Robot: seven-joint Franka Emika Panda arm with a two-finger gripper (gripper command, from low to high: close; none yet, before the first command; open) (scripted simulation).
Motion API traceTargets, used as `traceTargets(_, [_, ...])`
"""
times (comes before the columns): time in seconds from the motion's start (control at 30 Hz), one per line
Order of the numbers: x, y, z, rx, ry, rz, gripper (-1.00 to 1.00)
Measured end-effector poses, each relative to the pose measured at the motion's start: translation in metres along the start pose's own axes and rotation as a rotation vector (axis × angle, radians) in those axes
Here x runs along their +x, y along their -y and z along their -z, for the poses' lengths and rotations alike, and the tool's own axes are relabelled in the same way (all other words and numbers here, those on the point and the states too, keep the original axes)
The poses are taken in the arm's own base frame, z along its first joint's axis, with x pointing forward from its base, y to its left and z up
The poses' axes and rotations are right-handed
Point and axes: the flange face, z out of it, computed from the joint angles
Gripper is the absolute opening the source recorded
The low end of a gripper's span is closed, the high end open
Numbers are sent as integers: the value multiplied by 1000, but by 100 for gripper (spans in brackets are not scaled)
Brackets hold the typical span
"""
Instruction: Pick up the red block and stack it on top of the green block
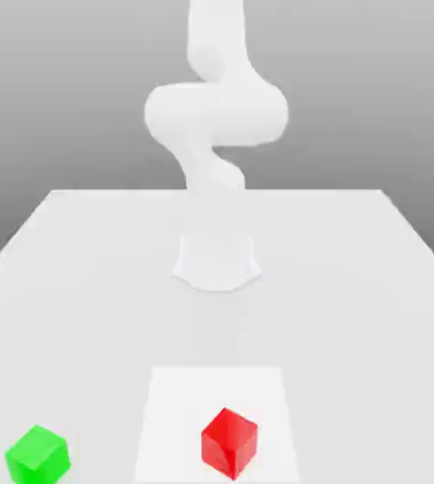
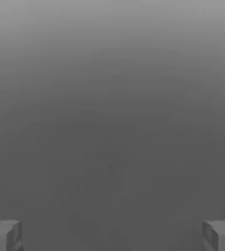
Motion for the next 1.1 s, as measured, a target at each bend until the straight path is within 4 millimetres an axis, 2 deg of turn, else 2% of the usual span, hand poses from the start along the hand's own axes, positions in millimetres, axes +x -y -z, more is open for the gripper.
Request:
traceTargets(0.1, [-9,-1,-65,-102,27,-57,0])
traceTargets(0.23, [-25,-15,-146,-222,66,-132,0])
traceTargets(0.37, [-48,-40,-220,-332,113,-209,0])
traceTargets(0.5, [-78,-72,-285,-432,169,-290,0])
traceTargets(0.7, [-134,-127,-363,-564,270,-422,0])
traceTargets(0.83, [-177,-160,-400,-632,341,-508,0])
traceTargets(0.97, [-203,-185,-437,-641,352,-523,0])
traceTargets(1.0, [-208,-191,-445,-643,352,-523,-100])
traceTargets(1.1, [-208,-190,-445,-642,352,-523,-100])
